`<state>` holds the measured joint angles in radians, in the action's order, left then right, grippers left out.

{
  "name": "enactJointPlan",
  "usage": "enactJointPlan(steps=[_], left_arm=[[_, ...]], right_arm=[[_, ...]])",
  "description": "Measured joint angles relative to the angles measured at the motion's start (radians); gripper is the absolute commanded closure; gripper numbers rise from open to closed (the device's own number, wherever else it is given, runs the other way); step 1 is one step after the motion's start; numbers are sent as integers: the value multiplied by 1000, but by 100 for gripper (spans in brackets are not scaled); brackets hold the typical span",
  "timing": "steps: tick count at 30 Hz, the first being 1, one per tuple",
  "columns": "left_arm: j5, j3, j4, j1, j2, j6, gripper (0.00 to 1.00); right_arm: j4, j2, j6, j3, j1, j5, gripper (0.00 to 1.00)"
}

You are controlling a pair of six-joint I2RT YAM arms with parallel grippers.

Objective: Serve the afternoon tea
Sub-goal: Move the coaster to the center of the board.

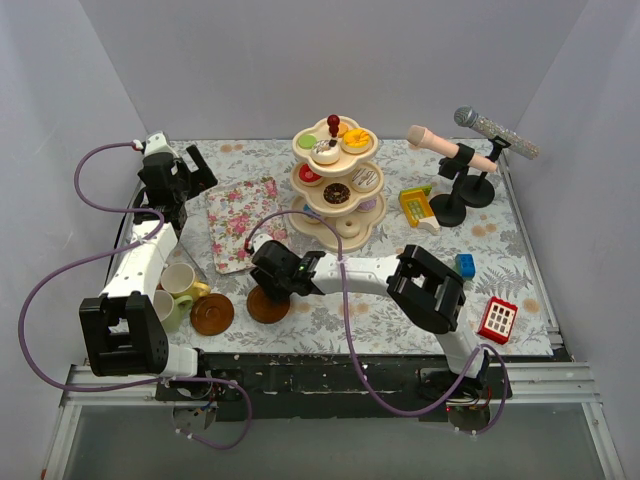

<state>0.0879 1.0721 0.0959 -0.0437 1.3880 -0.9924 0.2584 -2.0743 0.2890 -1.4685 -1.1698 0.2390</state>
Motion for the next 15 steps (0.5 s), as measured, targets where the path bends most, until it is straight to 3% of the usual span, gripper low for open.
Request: enactJointPlan(steps=[15], left_arm=[[0,0,0,3,0,0,2]], right_arm=[[-78,180,33,269,180,57,50]])
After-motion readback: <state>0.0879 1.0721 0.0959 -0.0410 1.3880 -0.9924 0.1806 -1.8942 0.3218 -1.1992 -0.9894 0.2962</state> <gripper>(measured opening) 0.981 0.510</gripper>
